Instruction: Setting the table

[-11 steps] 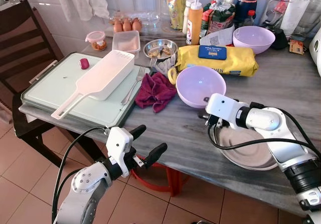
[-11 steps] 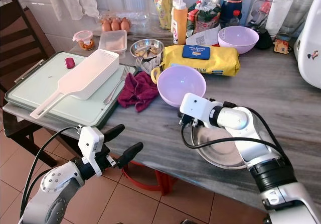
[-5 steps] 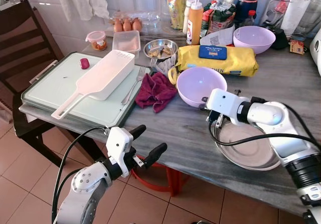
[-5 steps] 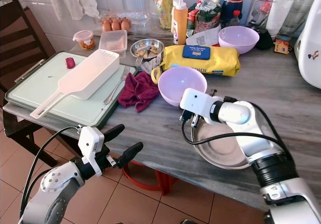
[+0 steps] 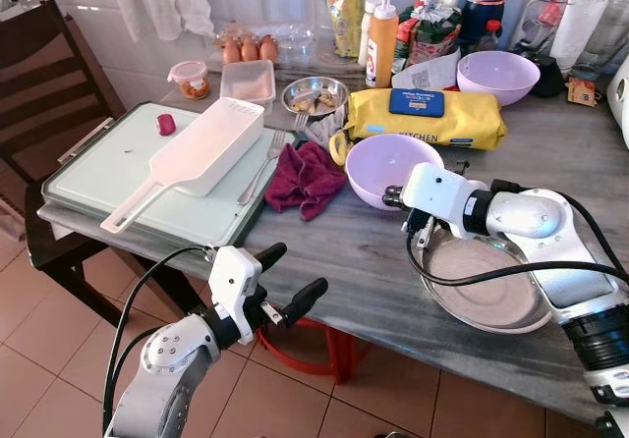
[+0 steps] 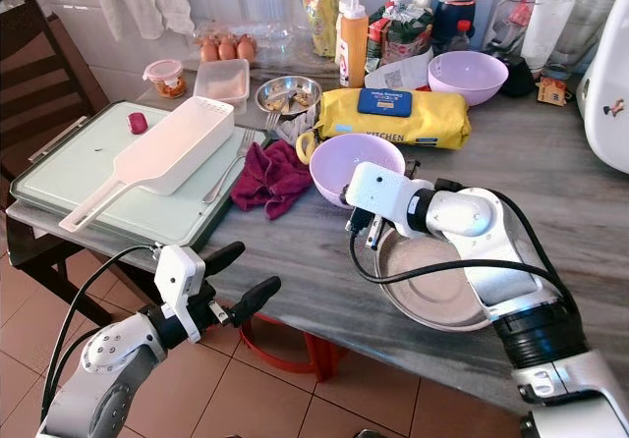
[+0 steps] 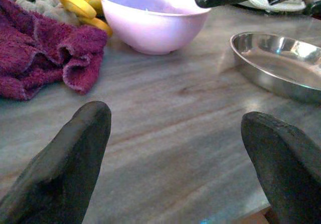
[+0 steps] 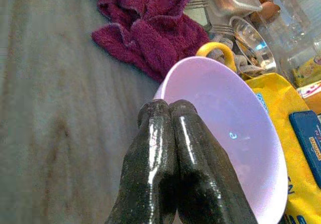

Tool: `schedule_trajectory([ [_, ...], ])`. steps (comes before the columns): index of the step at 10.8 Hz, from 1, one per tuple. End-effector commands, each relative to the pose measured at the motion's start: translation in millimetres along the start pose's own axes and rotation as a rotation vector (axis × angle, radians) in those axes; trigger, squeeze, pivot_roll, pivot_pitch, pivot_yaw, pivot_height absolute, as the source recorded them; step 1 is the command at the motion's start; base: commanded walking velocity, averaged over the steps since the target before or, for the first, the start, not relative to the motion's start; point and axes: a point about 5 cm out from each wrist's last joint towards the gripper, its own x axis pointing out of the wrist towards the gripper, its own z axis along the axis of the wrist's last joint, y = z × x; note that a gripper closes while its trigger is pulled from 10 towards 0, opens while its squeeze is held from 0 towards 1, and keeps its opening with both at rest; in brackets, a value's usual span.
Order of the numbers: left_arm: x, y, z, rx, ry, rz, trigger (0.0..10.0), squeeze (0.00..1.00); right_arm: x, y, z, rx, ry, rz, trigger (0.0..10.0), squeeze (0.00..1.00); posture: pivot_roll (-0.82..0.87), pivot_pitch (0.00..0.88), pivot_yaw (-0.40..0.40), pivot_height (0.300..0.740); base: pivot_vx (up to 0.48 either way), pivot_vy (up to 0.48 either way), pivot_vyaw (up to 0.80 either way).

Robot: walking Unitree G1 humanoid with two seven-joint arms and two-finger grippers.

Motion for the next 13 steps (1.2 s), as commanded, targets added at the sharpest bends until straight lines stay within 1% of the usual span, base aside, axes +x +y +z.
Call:
schedule_trajectory([
  [1,-1.9,3.2,-0.8,0.022,0.020,-0.002,10.0,0.00,-3.1,0.4,4.1,-0.015,-0.011,0.009,0.0,0.00,-0.09,0.087,0.099,0.740,0.000,0.000,0.00],
  [2,-1.6,3.5,-0.4,0.024,0.020,-0.003,10.0,0.00,-3.7,-1.7,2.2,-0.039,0.003,-0.021,10.0,0.29,-0.09,0.087,0.100,0.740,0.000,0.000,0.00],
  [3,-1.0,2.7,0.7,0.025,0.019,-0.005,10.0,0.00,-3.1,-3.2,1.2,-0.032,0.011,-0.036,10.0,1.00,-0.09,0.087,0.102,0.740,0.000,0.000,0.00],
  [6,-0.4,1.6,2.4,0.025,0.016,-0.007,10.0,0.00,2.5,-0.2,2.5,-0.039,0.024,-0.040,10.0,1.00,-0.09,0.090,0.101,0.740,0.000,0.000,0.00],
  [9,-0.9,-0.1,2.3,0.021,0.016,-0.011,10.0,0.00,14.1,3.9,2.6,-0.074,0.055,-0.058,10.0,1.00,-0.08,0.092,0.101,0.740,0.000,0.000,0.00],
  [11,-1.7,0.0,2.0,0.021,0.016,-0.011,10.0,0.00,18.1,5.9,4.5,-0.066,0.053,-0.073,10.0,1.00,-0.08,0.087,0.102,0.740,0.000,0.000,0.00],
  [13,-2.0,0.3,0.6,0.019,0.017,-0.013,10.0,0.00,18.8,3.9,2.4,-0.097,0.069,-0.083,10.0,1.00,-0.08,0.084,0.102,0.740,0.000,0.000,0.00],
])
